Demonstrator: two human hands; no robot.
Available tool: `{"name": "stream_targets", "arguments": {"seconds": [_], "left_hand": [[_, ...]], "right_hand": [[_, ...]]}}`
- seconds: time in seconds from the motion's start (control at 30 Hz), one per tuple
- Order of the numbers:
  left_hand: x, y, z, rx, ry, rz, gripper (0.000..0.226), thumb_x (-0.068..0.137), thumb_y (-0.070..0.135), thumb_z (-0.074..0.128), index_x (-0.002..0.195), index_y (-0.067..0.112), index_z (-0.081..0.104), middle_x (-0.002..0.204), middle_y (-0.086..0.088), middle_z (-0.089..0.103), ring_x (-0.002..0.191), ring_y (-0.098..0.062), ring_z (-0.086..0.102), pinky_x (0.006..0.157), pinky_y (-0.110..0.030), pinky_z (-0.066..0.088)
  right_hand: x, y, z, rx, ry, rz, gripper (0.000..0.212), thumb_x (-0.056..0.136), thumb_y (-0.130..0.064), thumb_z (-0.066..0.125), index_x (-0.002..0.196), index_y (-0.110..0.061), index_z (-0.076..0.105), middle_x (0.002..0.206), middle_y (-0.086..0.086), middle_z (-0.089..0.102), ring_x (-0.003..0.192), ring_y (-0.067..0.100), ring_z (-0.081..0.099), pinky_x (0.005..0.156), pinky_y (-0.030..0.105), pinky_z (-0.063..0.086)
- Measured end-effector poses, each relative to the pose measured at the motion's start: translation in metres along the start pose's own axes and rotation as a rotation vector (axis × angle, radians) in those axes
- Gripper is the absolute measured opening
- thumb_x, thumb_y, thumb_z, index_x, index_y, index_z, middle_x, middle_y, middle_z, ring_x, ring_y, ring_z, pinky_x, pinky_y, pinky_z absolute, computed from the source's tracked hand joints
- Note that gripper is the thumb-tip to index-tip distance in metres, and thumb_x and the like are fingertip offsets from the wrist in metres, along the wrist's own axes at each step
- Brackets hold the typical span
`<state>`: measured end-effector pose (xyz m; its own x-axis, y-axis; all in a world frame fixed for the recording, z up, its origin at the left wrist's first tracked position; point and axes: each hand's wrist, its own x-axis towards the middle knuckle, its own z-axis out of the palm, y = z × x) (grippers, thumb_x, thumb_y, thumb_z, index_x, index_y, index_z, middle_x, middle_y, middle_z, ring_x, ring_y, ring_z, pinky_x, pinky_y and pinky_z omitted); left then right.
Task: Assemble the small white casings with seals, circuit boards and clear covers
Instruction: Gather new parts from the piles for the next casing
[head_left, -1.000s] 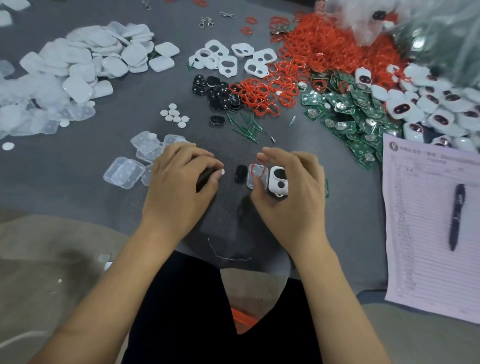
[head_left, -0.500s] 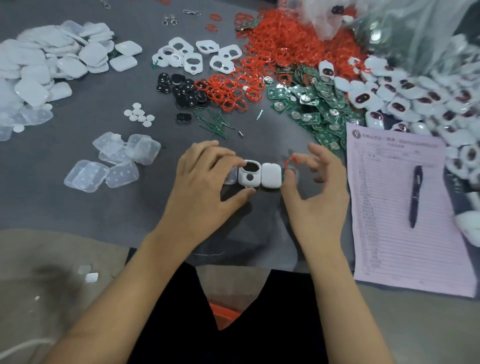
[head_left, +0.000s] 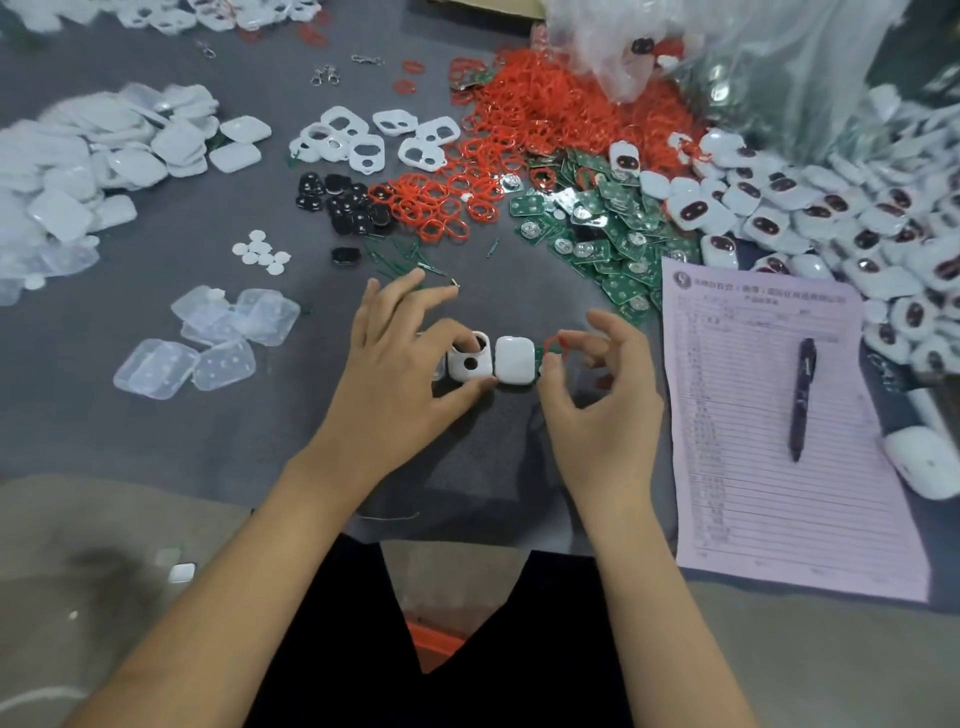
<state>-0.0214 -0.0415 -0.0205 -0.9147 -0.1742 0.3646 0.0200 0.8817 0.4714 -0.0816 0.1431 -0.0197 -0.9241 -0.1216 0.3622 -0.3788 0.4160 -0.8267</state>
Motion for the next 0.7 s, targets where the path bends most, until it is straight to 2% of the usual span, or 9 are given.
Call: {"name": "stream_targets", "arguments": {"seconds": [0.17, 0.23, 0.3, 0.37, 0.47, 0.5, 0.57, 0.63, 0.7], "left_hand": [[-0.004, 0.003, -0.005, -0.072, 0.103, 0.119, 0.031, 0.086, 0.037, 0.083, 0.101, 0.012, 0.072, 0.138, -0.004, 0.061, 0.145, -0.03, 0.041, 0.121, -0.052, 0.029], [-0.011, 0.004, -0.006, -0.108, 0.145, 0.195, 0.031, 0.088, 0.038, 0.081, 0.101, 0.012, 0.073, 0.132, -0.004, 0.065, 0.142, -0.03, 0.045, 0.114, -0.051, 0.038], [-0.019, 0.006, -0.006, -0.147, 0.127, 0.217, 0.03, 0.086, 0.038, 0.083, 0.098, 0.012, 0.074, 0.129, -0.003, 0.067, 0.139, -0.031, 0.046, 0.112, -0.049, 0.04], [-0.028, 0.008, -0.005, -0.164, 0.072, 0.223, 0.029, 0.083, 0.037, 0.085, 0.094, 0.012, 0.075, 0.126, -0.003, 0.068, 0.137, -0.033, 0.047, 0.111, -0.047, 0.041], [-0.033, 0.007, -0.003, -0.136, 0.008, 0.261, 0.029, 0.082, 0.041, 0.085, 0.094, 0.016, 0.076, 0.127, -0.003, 0.067, 0.136, -0.032, 0.048, 0.109, -0.049, 0.043], [-0.033, 0.006, -0.003, -0.125, -0.017, 0.263, 0.033, 0.082, 0.045, 0.084, 0.097, 0.017, 0.076, 0.128, -0.002, 0.066, 0.136, -0.031, 0.048, 0.108, -0.051, 0.043], [-0.032, 0.007, -0.004, -0.09, -0.055, 0.254, 0.047, 0.082, 0.056, 0.081, 0.11, 0.019, 0.074, 0.127, 0.0, 0.065, 0.132, -0.031, 0.051, 0.108, -0.053, 0.041], [-0.033, 0.007, -0.005, -0.016, -0.056, 0.237, 0.061, 0.081, 0.066, 0.076, 0.121, 0.02, 0.07, 0.121, 0.001, 0.063, 0.121, -0.03, 0.054, 0.106, -0.052, 0.041], [-0.034, 0.01, -0.005, 0.035, -0.037, 0.222, 0.063, 0.082, 0.066, 0.072, 0.125, 0.021, 0.067, 0.116, 0.003, 0.061, 0.114, -0.028, 0.053, 0.102, -0.047, 0.04]], "right_hand": [[-0.002, -0.003, -0.003, -0.008, -0.025, -0.07, 0.042, 0.091, -0.02, 0.073, 0.13, -0.018, 0.057, 0.109, -0.013, 0.071, 0.103, 0.02, 0.063, 0.088, 0.02, 0.045], [-0.006, -0.004, -0.007, -0.007, -0.021, -0.123, 0.038, 0.092, -0.025, 0.071, 0.127, -0.021, 0.058, 0.106, -0.014, 0.07, 0.102, 0.019, 0.062, 0.088, 0.015, 0.041], [-0.012, -0.005, -0.013, -0.05, -0.053, -0.167, 0.036, 0.09, -0.029, 0.071, 0.124, -0.028, 0.06, 0.103, -0.018, 0.068, 0.1, 0.016, 0.06, 0.085, 0.014, 0.041], [-0.02, -0.002, -0.019, -0.168, -0.132, -0.207, 0.033, 0.086, -0.034, 0.071, 0.118, -0.027, 0.066, 0.101, -0.019, 0.067, 0.098, 0.014, 0.058, 0.082, 0.02, 0.046], [-0.03, 0.006, -0.031, -0.312, -0.201, -0.301, 0.029, 0.086, -0.034, 0.072, 0.11, -0.018, 0.076, 0.1, -0.007, 0.071, 0.093, 0.023, 0.06, 0.08, 0.039, 0.051], [-0.033, 0.009, -0.035, -0.322, -0.214, -0.318, 0.027, 0.088, -0.033, 0.074, 0.109, -0.017, 0.077, 0.102, -0.004, 0.071, 0.094, 0.024, 0.06, 0.081, 0.042, 0.051], [-0.038, 0.012, -0.042, -0.318, -0.252, -0.292, 0.027, 0.089, -0.032, 0.078, 0.111, -0.017, 0.078, 0.105, -0.002, 0.067, 0.098, 0.023, 0.056, 0.088, 0.036, 0.047], [-0.038, 0.014, -0.05, -0.309, -0.303, -0.228, 0.033, 0.086, -0.034, 0.08, 0.115, -0.018, 0.077, 0.108, -0.003, 0.062, 0.103, 0.02, 0.052, 0.096, 0.023, 0.039], [-0.036, 0.014, -0.057, -0.297, -0.36, -0.191, 0.035, 0.087, -0.03, 0.079, 0.119, -0.018, 0.075, 0.108, -0.002, 0.058, 0.104, 0.021, 0.051, 0.098, 0.016, 0.033]]}}
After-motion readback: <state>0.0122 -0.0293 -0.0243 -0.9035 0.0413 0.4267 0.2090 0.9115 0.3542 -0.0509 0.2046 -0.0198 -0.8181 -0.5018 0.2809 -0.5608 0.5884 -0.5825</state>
